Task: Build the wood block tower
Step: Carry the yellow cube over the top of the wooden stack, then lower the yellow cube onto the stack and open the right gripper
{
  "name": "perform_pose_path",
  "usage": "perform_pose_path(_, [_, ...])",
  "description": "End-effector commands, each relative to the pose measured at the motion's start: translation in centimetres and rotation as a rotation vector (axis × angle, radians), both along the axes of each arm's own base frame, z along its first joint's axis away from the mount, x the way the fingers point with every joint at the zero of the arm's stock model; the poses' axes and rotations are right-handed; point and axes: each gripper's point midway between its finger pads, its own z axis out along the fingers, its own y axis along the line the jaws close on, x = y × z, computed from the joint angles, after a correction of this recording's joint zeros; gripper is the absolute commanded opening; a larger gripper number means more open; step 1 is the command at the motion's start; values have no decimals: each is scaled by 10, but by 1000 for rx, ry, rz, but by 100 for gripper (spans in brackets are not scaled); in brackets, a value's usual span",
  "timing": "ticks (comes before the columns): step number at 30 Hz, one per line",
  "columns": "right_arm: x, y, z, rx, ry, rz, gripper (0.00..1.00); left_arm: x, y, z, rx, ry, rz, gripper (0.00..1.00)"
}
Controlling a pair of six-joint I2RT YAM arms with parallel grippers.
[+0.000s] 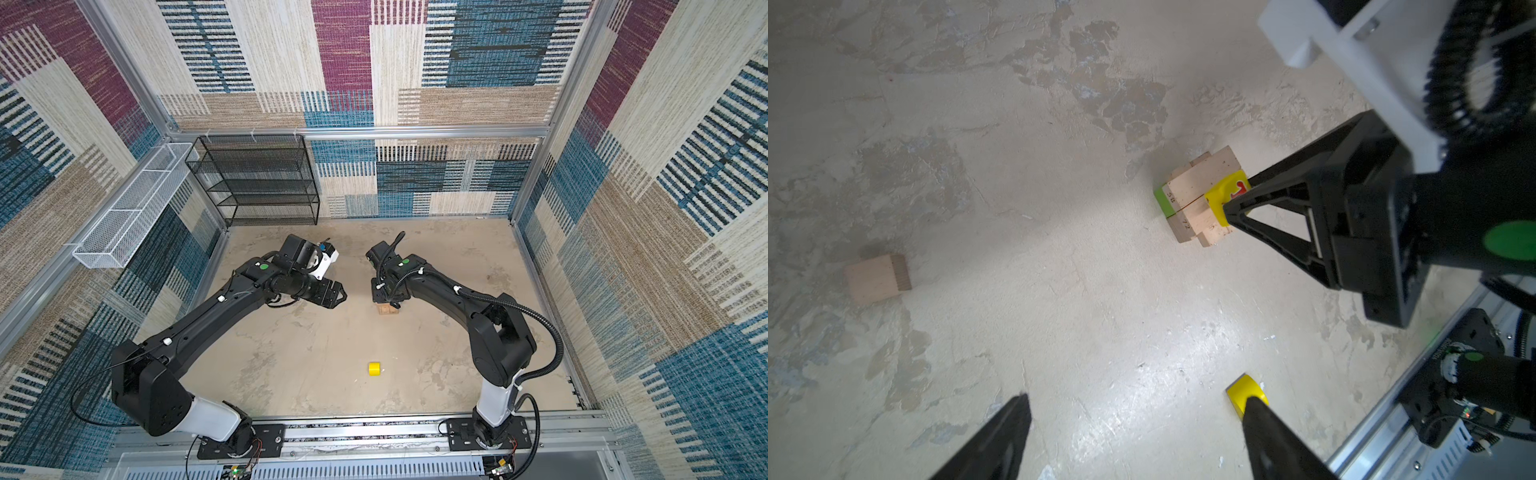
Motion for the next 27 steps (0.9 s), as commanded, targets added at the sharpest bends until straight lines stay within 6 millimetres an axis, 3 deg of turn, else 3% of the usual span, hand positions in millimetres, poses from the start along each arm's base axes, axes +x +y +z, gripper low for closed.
perform_pose_path(1, [7, 6, 2, 18, -21, 7, 0, 0, -1, 3, -18, 2, 9, 85])
perform_pose_path(27, [11, 10, -4, 14, -8, -3, 0, 1, 1, 3, -28, 8, 18, 85])
